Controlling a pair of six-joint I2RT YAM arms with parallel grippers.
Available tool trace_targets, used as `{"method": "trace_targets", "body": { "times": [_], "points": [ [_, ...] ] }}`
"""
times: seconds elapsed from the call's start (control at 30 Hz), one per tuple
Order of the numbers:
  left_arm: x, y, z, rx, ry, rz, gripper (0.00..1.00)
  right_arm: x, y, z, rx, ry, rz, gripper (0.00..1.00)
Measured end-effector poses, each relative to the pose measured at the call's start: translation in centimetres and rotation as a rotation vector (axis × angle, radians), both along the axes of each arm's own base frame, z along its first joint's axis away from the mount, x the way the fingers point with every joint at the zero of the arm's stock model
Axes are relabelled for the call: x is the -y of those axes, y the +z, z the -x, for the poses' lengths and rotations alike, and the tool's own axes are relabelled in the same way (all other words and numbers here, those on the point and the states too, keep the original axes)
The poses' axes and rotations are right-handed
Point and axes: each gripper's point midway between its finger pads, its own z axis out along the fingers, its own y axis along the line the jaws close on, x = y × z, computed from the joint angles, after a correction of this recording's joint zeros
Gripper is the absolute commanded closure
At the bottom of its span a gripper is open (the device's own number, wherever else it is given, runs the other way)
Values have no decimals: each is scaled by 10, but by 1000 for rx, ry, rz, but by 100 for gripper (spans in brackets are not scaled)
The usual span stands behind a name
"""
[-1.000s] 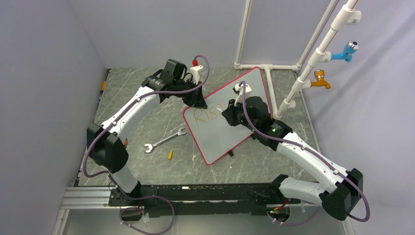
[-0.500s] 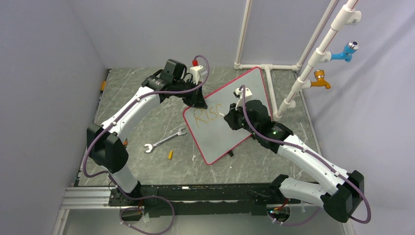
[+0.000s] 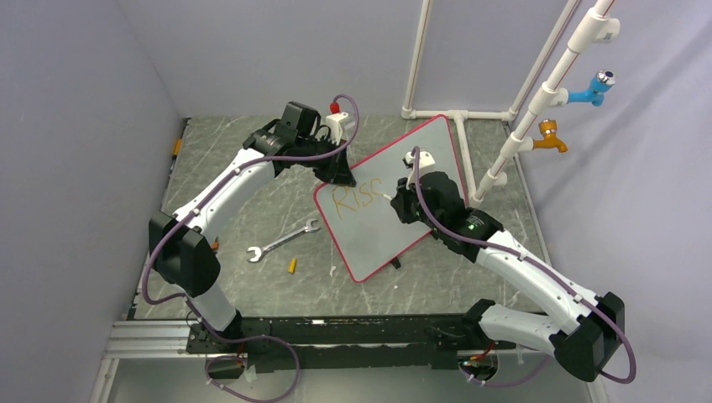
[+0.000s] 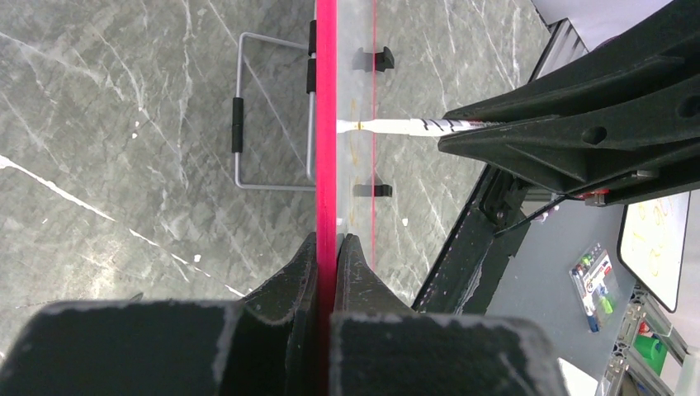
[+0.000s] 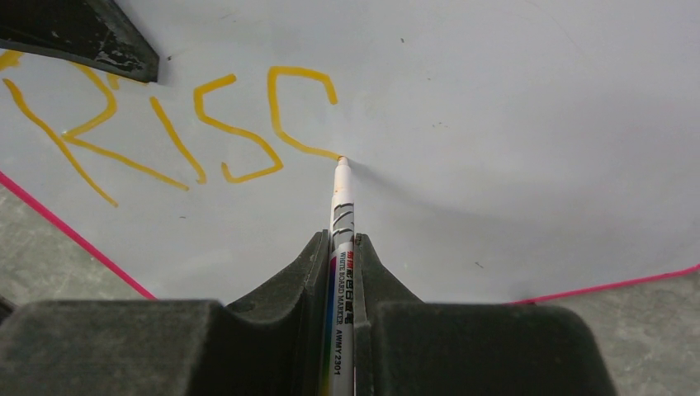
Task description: Write a sentence on the whiteboard
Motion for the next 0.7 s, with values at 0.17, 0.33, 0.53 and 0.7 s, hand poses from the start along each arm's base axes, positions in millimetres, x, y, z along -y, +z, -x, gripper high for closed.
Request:
{"method": "trace_targets", "body": {
  "times": [0.17, 0.33, 0.53, 0.7],
  "points": [
    [0, 0, 0, 0, -2, 2, 100, 5, 2, -5, 1, -19, 20, 100],
    [0, 0, 0, 0, -3, 2, 100, 5, 11, -12, 19, -28, 25, 100],
    [1, 1, 0, 1, -4, 4, 100, 4, 26, -21, 51, -37, 28, 100],
    [1, 2, 1, 4, -5, 5, 100, 4, 38, -22, 73, -40, 13, 100]
  ]
}}
